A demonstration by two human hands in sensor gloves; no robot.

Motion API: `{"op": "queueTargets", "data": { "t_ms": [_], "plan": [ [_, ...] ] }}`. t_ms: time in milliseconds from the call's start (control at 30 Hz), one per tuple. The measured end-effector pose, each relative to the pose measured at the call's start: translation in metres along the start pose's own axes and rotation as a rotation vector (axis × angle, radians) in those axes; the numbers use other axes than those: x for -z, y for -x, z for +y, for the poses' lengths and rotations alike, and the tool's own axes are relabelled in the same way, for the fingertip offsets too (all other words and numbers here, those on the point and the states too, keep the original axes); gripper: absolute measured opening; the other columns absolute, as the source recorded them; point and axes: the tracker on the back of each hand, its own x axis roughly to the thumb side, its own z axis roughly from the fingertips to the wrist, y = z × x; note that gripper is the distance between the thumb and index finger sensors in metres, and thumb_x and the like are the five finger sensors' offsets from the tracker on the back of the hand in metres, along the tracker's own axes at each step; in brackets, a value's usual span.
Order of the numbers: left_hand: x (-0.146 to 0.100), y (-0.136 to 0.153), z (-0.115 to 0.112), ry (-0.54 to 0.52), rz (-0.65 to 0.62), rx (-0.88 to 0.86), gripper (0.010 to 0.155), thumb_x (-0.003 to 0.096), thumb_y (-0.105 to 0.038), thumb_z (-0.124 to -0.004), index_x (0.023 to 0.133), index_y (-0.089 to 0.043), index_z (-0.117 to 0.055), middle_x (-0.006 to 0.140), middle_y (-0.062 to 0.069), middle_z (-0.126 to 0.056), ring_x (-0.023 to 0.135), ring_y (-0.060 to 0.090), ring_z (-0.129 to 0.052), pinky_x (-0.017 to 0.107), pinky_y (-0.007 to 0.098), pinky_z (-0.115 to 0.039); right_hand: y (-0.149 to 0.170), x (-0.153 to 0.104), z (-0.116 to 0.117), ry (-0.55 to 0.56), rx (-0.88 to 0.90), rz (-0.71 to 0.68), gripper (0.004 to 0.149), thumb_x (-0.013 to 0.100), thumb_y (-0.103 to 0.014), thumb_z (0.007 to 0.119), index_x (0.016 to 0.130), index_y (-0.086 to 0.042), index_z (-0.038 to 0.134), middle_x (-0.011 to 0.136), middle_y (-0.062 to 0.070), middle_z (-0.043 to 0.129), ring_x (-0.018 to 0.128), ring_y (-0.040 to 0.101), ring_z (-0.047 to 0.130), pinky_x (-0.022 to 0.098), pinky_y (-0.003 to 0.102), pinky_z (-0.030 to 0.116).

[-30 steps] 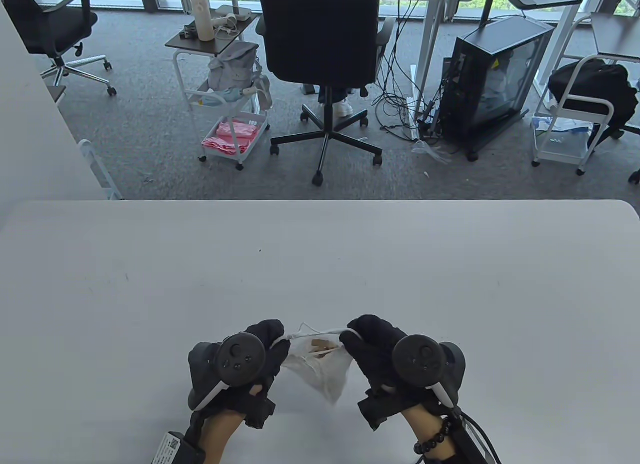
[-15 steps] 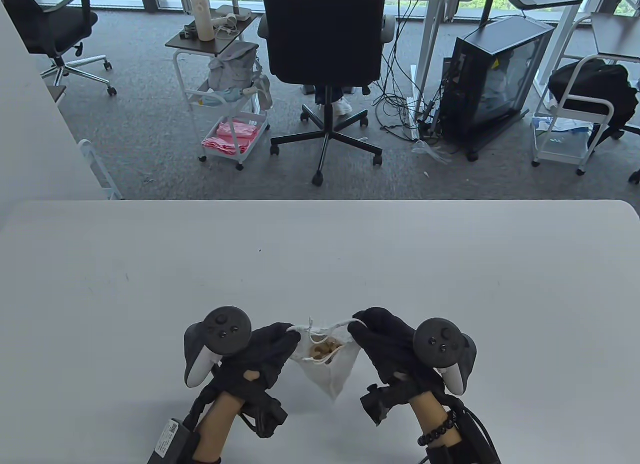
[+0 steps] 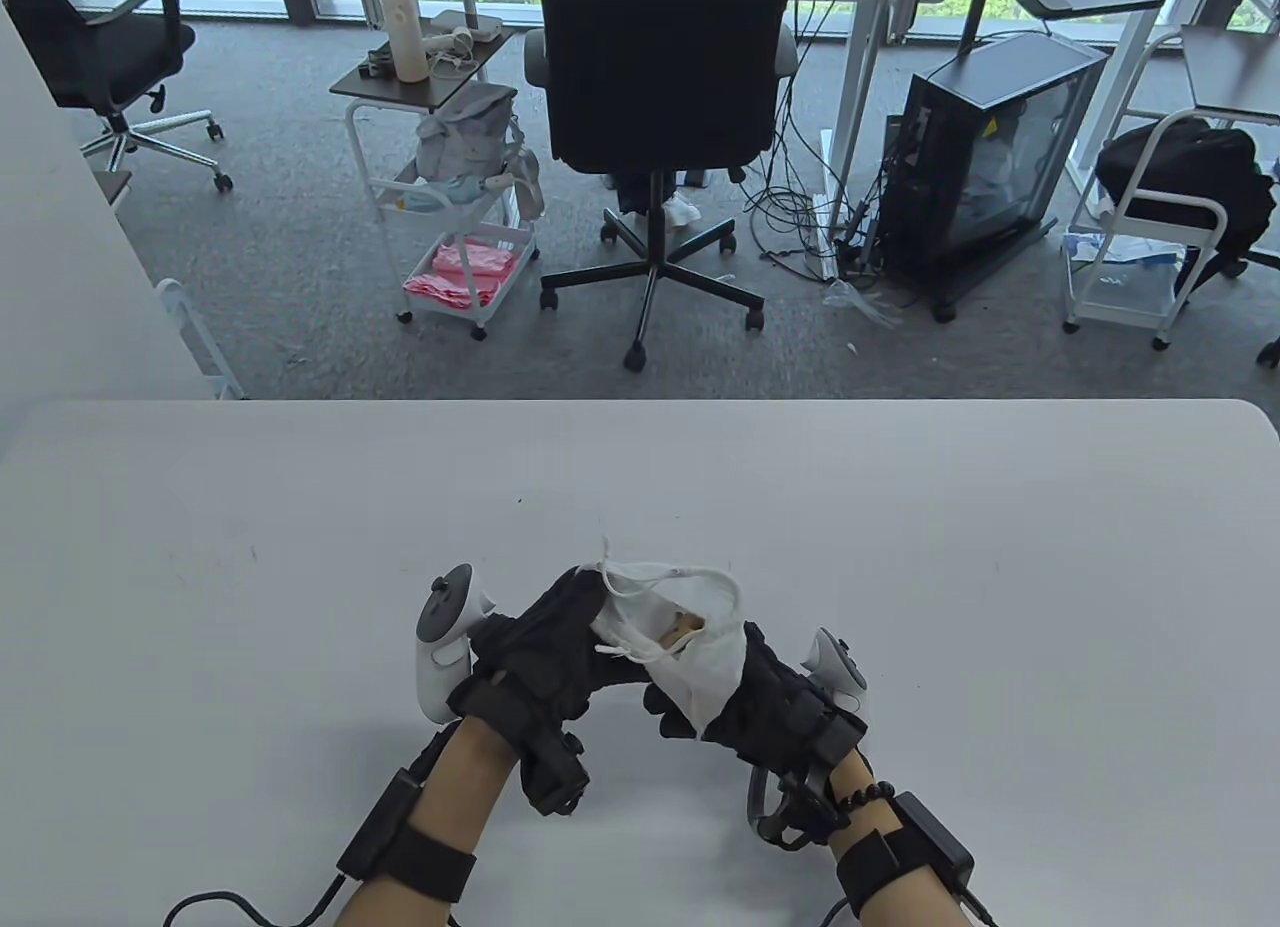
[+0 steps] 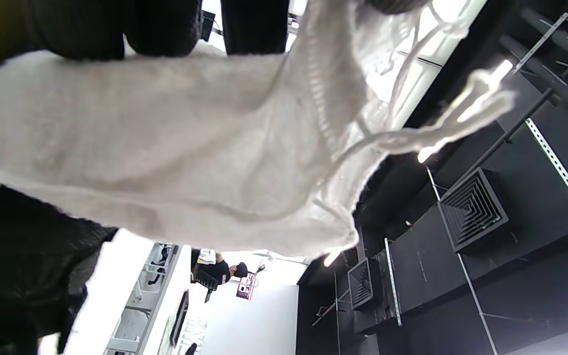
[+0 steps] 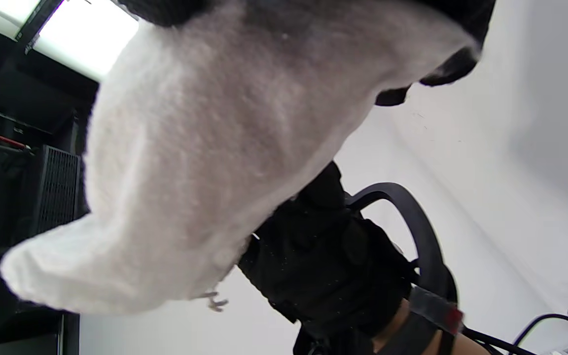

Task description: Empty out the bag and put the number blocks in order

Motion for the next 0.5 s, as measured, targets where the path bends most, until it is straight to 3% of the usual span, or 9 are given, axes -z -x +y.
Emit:
{"op": "queueTargets", "data": {
  "t_ms": [167,500],
  "plan": [
    [-0.006,0.012,0.008,-0.052,0.034,-0.007,0.046,0.0637,-0.047,-0.051,0.102,-0.025,-0.065,0.113,0.018,-0.062,0.099,0.062,-0.067,0.068,0.071,-0.068,-0.015,-0.01,-0.008,0.267,-0.21,-0.058,0.056,0.054,-0.048,0.07,0.099,-0.014,0.07,0.096,0.013,0.083,0.08,0.037,0.095,0.062,0.051,0.085],
    [-0.019,0.02,0.015,-0.07,0.058,0.081,0.046,0.0635,-0.045,-0.053,0.101,-0.021,-0.068,0.108,0.017,-0.069,0.096,0.056,-0.078,0.068,0.066,-0.072,-0.026,-0.019,-0.003,0.499,-0.354,-0.067,0.034,0.048,-0.04,0.084,0.077,-0.023,0.088,0.075,0.003,0.098,0.066,0.028,0.103,0.053,0.045,0.092]
  ]
}}
